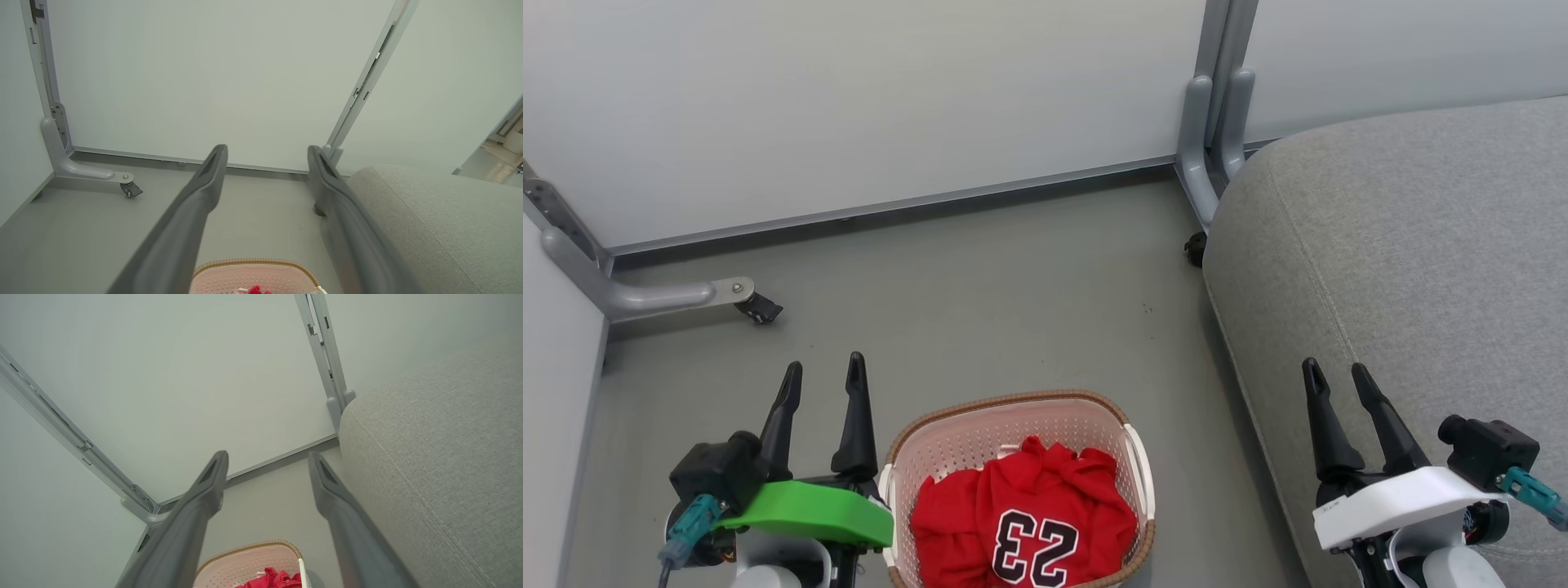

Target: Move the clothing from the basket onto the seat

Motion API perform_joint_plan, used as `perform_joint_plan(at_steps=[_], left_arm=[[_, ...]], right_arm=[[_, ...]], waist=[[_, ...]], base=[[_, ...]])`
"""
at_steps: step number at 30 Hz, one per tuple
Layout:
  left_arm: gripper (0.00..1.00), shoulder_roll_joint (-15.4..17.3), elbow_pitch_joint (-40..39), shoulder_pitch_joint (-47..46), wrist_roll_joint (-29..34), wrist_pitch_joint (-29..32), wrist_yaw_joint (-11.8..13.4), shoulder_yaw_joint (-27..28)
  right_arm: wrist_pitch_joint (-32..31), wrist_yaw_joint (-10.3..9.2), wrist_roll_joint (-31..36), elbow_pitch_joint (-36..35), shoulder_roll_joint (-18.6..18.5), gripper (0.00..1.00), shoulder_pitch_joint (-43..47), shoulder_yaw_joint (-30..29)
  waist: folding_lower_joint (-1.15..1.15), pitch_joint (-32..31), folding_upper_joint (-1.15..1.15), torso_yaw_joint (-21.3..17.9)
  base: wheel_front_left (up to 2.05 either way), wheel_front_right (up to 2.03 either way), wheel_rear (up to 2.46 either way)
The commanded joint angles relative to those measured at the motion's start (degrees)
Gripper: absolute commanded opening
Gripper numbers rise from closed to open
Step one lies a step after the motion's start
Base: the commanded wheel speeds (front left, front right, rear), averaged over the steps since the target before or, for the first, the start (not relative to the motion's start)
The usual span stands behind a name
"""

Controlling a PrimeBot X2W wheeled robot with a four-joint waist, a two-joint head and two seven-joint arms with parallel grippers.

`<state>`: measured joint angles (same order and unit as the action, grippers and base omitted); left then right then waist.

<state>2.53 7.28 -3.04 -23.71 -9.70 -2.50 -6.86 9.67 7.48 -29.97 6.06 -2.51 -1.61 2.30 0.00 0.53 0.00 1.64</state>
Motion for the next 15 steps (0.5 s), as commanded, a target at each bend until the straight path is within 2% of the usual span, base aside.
perform_joint_plan(at_steps=[1, 15], left_arm=[[1.00, 0.42, -0.31, 0.19, 1.94, -0.56, 0.35, -0.15], [1.00, 0.45, -0.20, 0.11, 8.94, -2.27, 1.10, -1.20]], right_arm=[[0.59, 0.01, 1.74, -0.19, -0.36, 1.00, 0.45, 0.15], [2.31, 0.02, 9.56, 0.21, -0.42, 1.00, 0.41, 0.74]], waist=[[0.00, 0.01, 0.00, 0.02], [0.00, 0.38, 0.00, 0.25]], base=[[0.00, 0.00, 0.00], [0.00, 0.00, 0.00]])
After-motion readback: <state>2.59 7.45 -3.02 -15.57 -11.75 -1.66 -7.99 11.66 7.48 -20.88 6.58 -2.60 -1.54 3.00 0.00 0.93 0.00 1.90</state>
